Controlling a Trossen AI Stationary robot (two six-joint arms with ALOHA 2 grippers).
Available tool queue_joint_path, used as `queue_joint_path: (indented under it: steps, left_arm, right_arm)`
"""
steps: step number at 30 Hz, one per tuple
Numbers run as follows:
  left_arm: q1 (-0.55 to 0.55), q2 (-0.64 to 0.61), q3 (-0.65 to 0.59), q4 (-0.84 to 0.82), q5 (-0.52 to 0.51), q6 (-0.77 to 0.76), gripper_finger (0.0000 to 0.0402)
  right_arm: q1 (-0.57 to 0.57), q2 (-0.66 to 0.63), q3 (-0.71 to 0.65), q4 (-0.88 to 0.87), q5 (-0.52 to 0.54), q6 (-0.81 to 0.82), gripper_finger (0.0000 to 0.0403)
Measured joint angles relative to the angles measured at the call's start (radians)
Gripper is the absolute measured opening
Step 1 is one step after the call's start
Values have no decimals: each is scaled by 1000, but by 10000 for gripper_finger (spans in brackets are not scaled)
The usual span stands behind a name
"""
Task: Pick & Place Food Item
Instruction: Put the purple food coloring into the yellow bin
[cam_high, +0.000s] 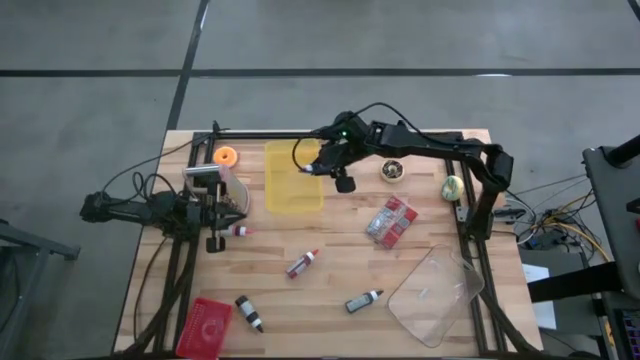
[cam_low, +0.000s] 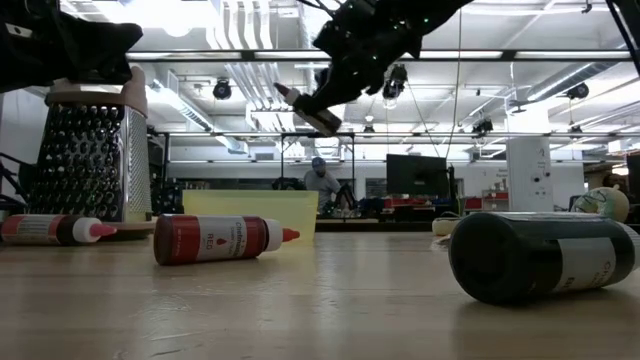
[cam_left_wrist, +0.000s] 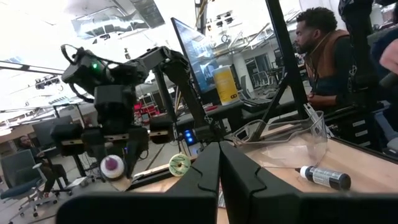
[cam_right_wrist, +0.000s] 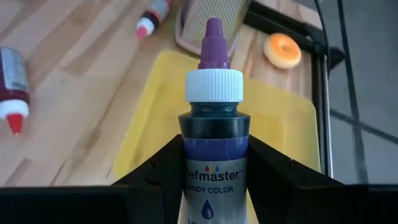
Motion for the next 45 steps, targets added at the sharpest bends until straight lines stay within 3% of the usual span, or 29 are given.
queue_joint_path:
  steps: [9, 27, 45]
  left_arm:
    - [0, 4, 0, 0, 0, 0, 13]
    - [0, 7, 0, -1, 0, 0, 13]
    - [0, 11, 0, 0, 0, 0, 13]
  right_arm:
    - [49, 31, 0, 92, 2, 136, 137]
    - [60, 205, -1, 212, 4, 170, 137]
    - [66, 328, -1, 225, 4, 194, 137]
